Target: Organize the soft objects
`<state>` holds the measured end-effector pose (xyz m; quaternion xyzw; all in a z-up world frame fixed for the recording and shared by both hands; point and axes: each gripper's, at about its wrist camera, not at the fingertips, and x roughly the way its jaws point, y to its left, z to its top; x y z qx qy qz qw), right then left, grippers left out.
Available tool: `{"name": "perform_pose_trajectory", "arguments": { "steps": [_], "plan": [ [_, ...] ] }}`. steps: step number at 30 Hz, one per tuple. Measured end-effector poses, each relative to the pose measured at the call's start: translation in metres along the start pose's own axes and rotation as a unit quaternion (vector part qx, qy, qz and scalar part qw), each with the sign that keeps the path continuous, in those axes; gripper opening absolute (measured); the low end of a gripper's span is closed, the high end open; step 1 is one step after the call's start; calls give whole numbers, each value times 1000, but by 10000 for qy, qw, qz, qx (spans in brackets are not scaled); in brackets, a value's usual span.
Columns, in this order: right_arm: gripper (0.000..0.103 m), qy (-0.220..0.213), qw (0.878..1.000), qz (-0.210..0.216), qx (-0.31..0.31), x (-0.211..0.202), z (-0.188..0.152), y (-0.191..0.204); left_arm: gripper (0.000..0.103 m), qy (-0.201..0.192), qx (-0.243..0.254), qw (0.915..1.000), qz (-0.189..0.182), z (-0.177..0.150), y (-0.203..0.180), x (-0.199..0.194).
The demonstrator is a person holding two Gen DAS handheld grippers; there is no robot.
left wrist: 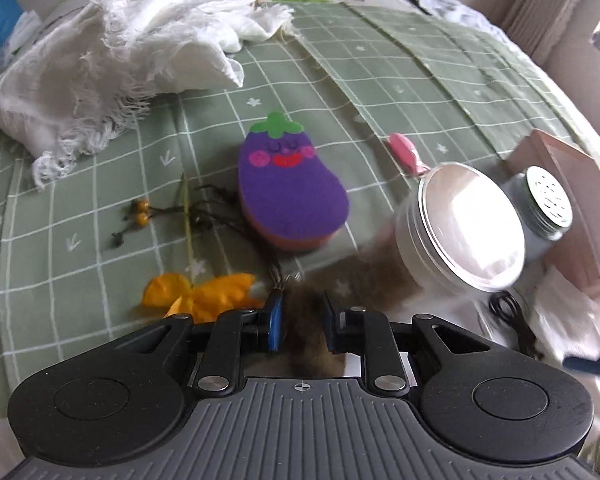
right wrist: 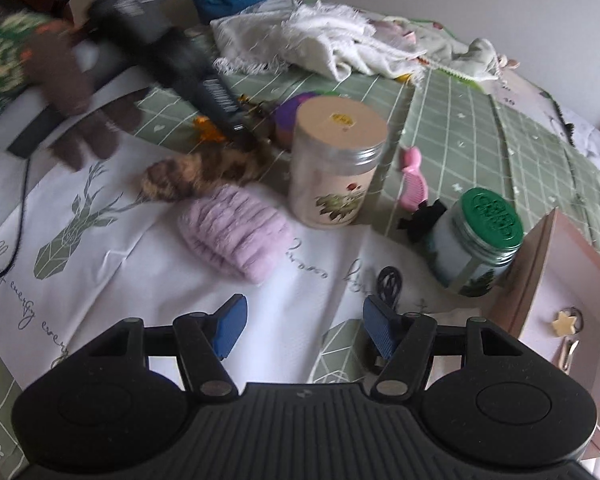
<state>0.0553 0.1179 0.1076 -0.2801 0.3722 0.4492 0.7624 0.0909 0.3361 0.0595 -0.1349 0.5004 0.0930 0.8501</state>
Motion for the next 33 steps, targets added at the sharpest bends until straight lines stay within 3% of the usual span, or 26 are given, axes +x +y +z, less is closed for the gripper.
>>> {"name": "perform_pose_trajectory", "arguments": {
  "steps": [5,8,15,18,22,25,30,31,33],
  "plan": [
    [64,54,10000,61,-35,5,-4,2,27,85,638,9973,358,-5,-13,20],
    [64,85,9999,49,-37,8,-6,0,23,79,908,9953,318,-15,-12,10],
    [65,48,10000,-1,-45,13,-9,-4,21,838,1105,9877,-723,-91,8,-24],
    [65,51,9999,129,38,17,-6,-5,21,770,1115,9876,-790,-114,13,-36],
    [65,-324,9981,529,-49,12,7,4,22,814,1018,9888,-725,-116,10,-36],
    [65,-491,9961,672,-296,16,21,18,22,749,1210,9878,-637,-119,5,-37],
    [65,-185,9969,594,-490,56,39,34,23,336,1575,9856,-523,-134,1,-39],
    [64,-103,9976,509,-449,65,40,35,22,298,1547,9863,-498,-135,1,-40],
    [44,-33,9987,329,-400,70,40,36,18,289,1482,9872,-509,-136,-1,-45]
  ]
}}
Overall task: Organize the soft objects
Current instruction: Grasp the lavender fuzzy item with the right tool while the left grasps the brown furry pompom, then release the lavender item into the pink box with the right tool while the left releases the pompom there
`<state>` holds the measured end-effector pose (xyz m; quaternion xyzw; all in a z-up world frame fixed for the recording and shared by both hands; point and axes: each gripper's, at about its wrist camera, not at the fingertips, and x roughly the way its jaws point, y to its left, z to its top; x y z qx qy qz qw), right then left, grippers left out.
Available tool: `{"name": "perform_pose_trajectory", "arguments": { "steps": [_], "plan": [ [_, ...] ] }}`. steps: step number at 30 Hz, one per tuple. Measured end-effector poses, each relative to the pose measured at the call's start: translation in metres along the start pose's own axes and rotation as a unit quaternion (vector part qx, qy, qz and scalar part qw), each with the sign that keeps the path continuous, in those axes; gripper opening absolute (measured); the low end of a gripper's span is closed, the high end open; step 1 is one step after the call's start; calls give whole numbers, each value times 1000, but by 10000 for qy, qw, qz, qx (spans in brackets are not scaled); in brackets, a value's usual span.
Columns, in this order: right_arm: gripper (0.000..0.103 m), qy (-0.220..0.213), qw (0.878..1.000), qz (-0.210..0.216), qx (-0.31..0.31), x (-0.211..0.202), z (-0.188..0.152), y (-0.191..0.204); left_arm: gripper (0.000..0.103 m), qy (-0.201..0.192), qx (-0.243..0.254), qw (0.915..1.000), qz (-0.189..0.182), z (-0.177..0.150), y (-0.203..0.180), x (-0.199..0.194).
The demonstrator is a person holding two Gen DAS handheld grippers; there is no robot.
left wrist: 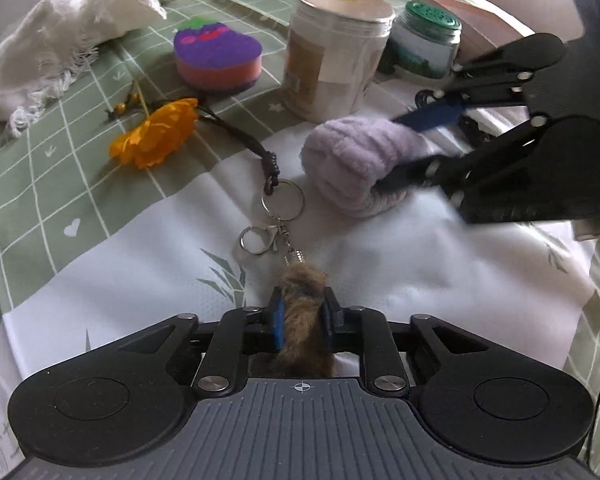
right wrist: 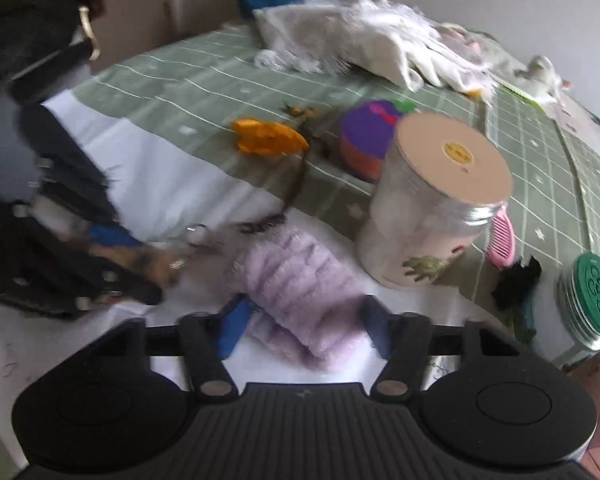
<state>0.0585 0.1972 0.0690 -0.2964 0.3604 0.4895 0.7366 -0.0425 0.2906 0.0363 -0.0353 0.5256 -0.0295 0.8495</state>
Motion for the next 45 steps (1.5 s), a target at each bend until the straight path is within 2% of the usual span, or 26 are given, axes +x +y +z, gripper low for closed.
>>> {"name": "perform_pose_trajectory", "arguments": {
  "steps": [1,2,4,7,9,11,13,16,21,26,29,32,35,38,41,43,45],
  "plan": [
    [31,52,10000,-60,-15,-4,0,-1,18,29,44,9999,-90,-1,-3,-3],
    [24,79,9999,-140,-33,-12,-2,-2,17,51,145,9996,-230,-2,-6,-6],
    [15,57,9998,-209,-44,-35,-7,-9,17,97,495,9968,-620,-5,-24,-13],
    [13,-138,9994,-316,7,-83,-26,-26,16,193,1051,9879,-1122,-7,-63,-22],
    [13,-266,9985,-469,126,-117,-41,-37,16,193,1387,9791,-1478,-4,-93,-32],
    [13,-406,9966,-651,305,-150,-57,-50,16,88,1788,9668,-1823,4,-124,-49],
    [13,-590,9927,-918,510,-188,-78,-62,16,-120,2236,9535,-2016,18,-153,-71],
    [13,-819,9832,-1380,867,-240,-110,-80,16,-517,2445,9443,-2143,48,-184,-108],
    [13,-1297,9579,-2059,1523,-312,-150,-117,16,-1588,2060,9379,-2295,132,-209,-173],
    [13,-2132,9292,-2322,1932,-359,-158,-157,16,-2483,1808,9233,-2308,204,-239,-214],
    [13,-2465,9166,-2418,2016,-370,-147,-180,17,-2877,1949,9160,-2004,238,-260,-219],
    [13,-2598,9087,-2503,2102,-369,-131,-209,17,-3065,1911,9162,-1735,276,-277,-209],
    [13,-2528,9057,-2520,2286,-361,-109,-237,17,-3165,1861,9154,-1651,305,-285,-200],
    [13,-2464,9074,-2450,2366,-352,-91,-260,18,-3215,1653,9175,-1658,332,-283,-191],
    [13,-2306,9146,-2232,2461,-334,-77,-282,18,-3244,1530,9195,-1610,344,-279,-184],
    [13,-2213,9168,-2140,2544,-316,-74,-292,18,-3202,1471,9230,-1548,353,-278,-171],
    [15,-2131,9187,-1908,2723,-290,-75,-304,20,-3002,1299,9339,-1444,358,-273,-150]
  ]
}}
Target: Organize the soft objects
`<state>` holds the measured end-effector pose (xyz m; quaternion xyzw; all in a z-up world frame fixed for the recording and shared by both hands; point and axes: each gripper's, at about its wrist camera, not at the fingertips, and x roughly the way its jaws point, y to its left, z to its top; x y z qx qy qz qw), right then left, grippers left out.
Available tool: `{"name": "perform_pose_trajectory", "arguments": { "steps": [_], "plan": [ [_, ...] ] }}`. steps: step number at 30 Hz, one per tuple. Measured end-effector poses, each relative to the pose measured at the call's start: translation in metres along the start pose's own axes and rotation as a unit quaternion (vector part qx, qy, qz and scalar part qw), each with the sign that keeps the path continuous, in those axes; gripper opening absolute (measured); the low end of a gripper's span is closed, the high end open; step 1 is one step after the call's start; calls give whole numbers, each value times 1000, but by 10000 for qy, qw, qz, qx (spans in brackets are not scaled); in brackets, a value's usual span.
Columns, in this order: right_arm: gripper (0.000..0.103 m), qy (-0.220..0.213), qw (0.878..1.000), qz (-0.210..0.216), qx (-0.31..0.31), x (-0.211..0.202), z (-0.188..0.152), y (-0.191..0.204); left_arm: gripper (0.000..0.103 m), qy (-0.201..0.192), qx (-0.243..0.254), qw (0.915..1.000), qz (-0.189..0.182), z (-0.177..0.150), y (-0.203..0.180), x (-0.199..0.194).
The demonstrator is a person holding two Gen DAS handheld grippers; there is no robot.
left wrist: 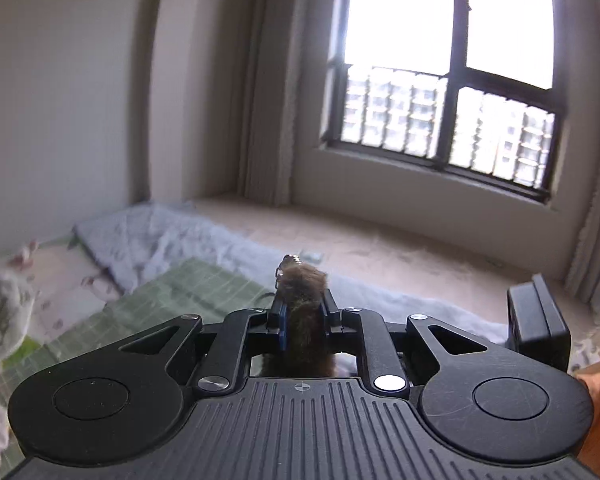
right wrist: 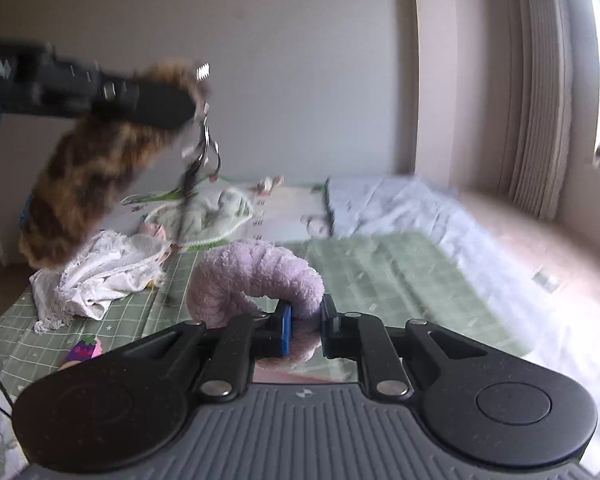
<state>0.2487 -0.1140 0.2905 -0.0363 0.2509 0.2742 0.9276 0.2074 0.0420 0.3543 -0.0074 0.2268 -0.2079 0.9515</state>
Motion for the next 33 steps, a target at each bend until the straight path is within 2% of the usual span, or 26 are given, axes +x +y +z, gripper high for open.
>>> {"name": "perform_pose_trajectory", "arguments": {
  "steps": [2,5,7,11,14,16,19,23,26,30,33],
  "plan": [
    [17,272,9991,256,189,21,-14,-5,21,461,-372,9982,93,-13,11,23],
    [26,447,9982,37,393,30,-37,-16,24,942,-940,9908,237,-40,26,55],
    [33,379,9985,-142,378,21,-54,-20,24,1200,-995,9873,307,-59,33,76],
    [42,412,9980,-405,270,13,-82,-32,24,1996,-627,9762,569,-97,33,114],
    [42,590,9964,-362,482,12,-100,-41,24,2132,-843,9718,553,-110,34,111],
    [42,702,9954,-260,605,14,-111,-45,24,2283,-1054,9664,533,-118,38,97],
    [42,778,9951,-186,586,13,-127,-39,24,2694,-1062,9552,606,-142,40,61],
    [42,857,9955,-26,407,2,-136,-19,24,3292,-942,9366,741,-188,52,-6],
    [45,886,9955,199,260,-1,-136,2,24,3529,-988,9261,900,-221,73,-61],
    [49,935,9944,411,-271,4,-133,50,24,3555,-852,9223,1255,-253,97,-122],
    [50,962,9887,711,-907,6,-132,97,24,3449,-983,9264,1146,-278,108,-153]
  ]
}}
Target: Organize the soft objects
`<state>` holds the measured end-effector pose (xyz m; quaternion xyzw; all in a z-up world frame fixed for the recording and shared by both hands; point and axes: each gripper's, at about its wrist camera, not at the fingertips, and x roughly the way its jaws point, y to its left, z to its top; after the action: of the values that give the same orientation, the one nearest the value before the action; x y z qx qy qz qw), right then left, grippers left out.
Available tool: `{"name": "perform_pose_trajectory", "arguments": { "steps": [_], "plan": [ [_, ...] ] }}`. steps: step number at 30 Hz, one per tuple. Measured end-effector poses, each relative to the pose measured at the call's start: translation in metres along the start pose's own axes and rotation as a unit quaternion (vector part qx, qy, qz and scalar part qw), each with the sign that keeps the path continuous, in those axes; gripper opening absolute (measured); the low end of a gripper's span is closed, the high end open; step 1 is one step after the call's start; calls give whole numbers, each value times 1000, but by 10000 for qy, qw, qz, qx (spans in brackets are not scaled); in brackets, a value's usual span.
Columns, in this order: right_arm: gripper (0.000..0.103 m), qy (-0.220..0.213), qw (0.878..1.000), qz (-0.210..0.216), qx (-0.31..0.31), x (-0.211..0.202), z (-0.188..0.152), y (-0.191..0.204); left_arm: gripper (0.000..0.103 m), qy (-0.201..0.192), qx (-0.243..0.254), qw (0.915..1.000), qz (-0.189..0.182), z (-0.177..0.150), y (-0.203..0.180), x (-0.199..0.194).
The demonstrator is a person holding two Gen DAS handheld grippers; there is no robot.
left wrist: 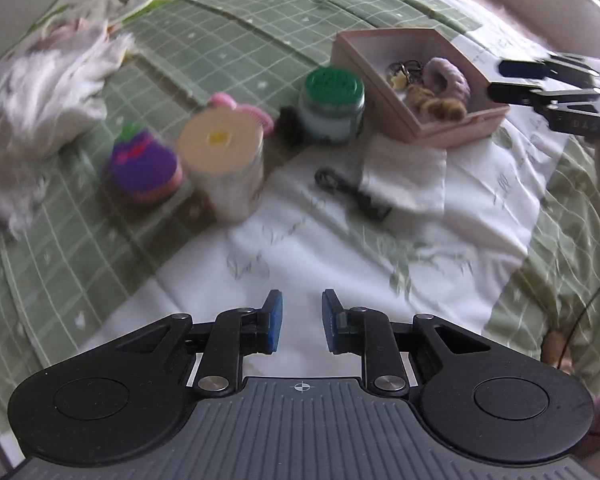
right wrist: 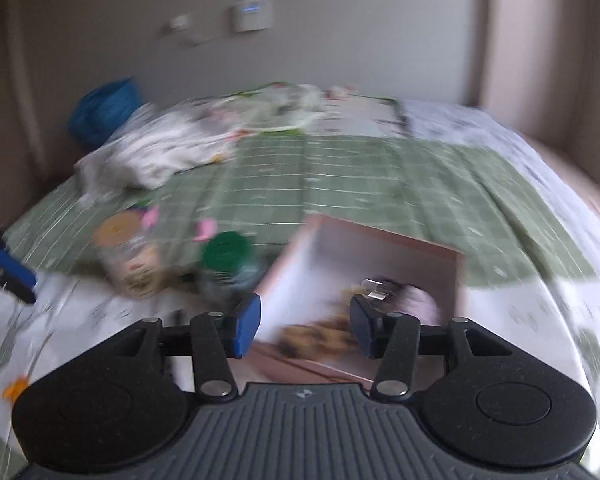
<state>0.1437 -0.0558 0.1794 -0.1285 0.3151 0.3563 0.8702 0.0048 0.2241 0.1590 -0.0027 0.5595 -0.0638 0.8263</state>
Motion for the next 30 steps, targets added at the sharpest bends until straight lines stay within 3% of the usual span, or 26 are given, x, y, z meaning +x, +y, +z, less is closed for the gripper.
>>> {"name": "perform_pose_trajectory", "arguments": {
  "steps": [4,6,8,10,11,13,15,18,20,25,28,30],
  "plan": [
    [54,140,9972,472,-569,11,15,55,24,92,918,9946,-483,-46,-15,5],
    [54,250,9943,661,-794,17,17,80,25,98,1455,9881,-488,-68,-29,10],
    [54,364,9917,774,-964,24,14,99,27,146,1470,9886,-303,-82,-35,17],
    [54,558,9890,808,-1109,34,6,117,25,234,685,9971,-233,-85,-24,25],
    [54,649,9878,777,-1180,38,0,125,25,244,102,9989,-389,-86,-14,26],
    [54,782,9851,707,-1358,47,-13,140,26,335,-1019,9924,-605,-88,9,29],
    [54,861,9827,706,-1481,54,-24,153,26,465,-1536,9850,-631,-89,21,30],
    [54,973,9824,840,-1354,57,-37,167,26,378,-1851,9811,-428,-87,36,26],
    [54,1023,9793,1206,-1264,53,-43,178,26,224,-2226,9743,-269,-82,54,17],
    [54,869,9532,2142,-1949,40,-57,241,25,-243,-2958,9547,231,-71,89,-2],
    [54,1216,9387,2454,-2093,53,-69,278,25,-305,-2879,9572,-6,-66,88,-2],
    [44,1427,9321,2402,-2305,63,-80,297,25,-276,-2700,9623,-197,-64,81,1]
  ]
}}
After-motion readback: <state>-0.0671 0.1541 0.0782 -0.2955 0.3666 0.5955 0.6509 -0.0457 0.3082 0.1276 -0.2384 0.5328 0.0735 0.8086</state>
